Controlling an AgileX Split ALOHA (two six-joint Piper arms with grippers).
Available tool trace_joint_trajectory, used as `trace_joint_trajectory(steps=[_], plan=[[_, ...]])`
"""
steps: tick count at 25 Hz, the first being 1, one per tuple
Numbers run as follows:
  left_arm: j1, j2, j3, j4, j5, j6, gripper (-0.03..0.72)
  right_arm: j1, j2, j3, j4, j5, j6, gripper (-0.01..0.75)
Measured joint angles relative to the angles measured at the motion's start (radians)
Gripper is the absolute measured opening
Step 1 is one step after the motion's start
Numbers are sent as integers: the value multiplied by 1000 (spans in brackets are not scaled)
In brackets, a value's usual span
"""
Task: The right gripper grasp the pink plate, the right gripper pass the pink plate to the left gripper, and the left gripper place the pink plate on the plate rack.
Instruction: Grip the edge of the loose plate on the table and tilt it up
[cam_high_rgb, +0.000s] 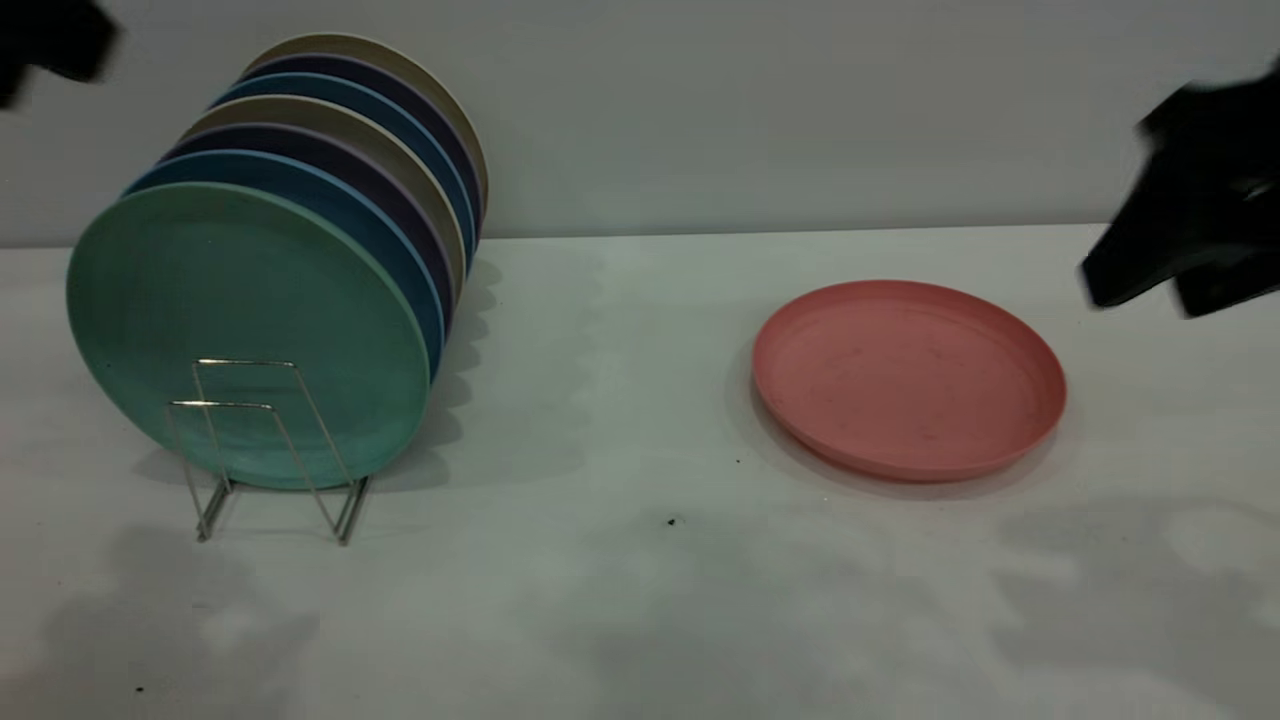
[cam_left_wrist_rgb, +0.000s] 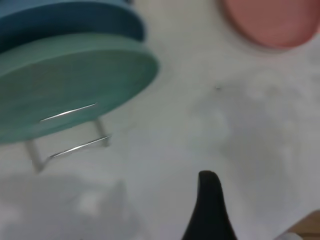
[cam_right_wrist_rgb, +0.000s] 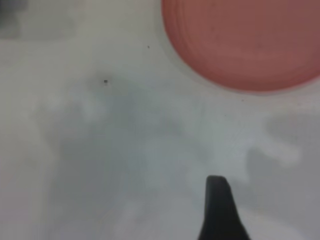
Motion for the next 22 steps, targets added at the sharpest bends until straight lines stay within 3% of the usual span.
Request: trace_joint_trajectory(steps=[5,8,12,22], plan=[[-105,98,0,-20,-46,37,591,-87,237,-189,9,94,-16,513],[-163,169,-2,-28,-132,40,591,-152,366,-309,39,163,-19,513],[-226,273,-7,-47,-247,42,591,-181,506,-442,78,203,-44,513],[-260,344,-7,-139,-284,47,591,-224,724,-628,90,227,-46,513]])
